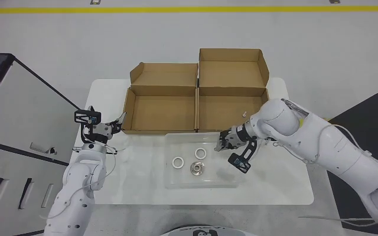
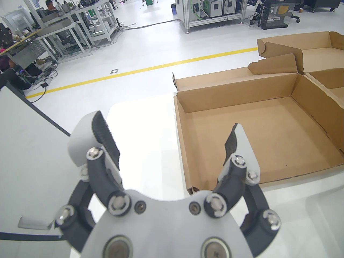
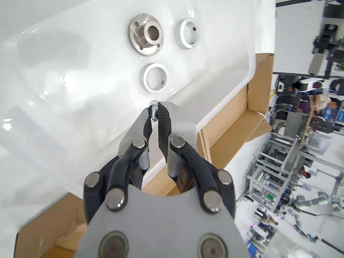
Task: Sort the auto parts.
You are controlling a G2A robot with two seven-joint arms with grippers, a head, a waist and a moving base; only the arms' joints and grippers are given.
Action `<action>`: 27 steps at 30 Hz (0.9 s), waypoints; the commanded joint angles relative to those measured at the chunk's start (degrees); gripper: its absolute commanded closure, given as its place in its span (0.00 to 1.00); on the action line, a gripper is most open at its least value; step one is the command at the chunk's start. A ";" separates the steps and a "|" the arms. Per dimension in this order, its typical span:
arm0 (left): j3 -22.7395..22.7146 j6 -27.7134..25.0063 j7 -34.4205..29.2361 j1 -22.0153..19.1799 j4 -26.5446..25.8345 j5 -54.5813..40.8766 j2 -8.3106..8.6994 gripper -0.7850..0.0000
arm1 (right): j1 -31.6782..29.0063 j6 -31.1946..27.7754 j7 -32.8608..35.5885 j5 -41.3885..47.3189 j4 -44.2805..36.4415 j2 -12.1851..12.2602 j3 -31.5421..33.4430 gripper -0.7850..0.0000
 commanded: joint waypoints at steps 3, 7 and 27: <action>0.00 0.00 0.00 0.00 0.00 0.00 0.00 0.00 | -2.61 4.59 -1.80 4.52 1.04 1.38 2.76 1.00; 0.00 0.00 0.00 0.00 0.00 0.00 0.00 0.00 | -2.61 4.59 -1.80 4.52 1.04 1.38 2.76 1.00; 0.00 0.00 0.00 0.00 0.00 0.00 0.00 0.00 | -7.71 12.87 -26.87 24.62 15.75 4.45 12.09 1.00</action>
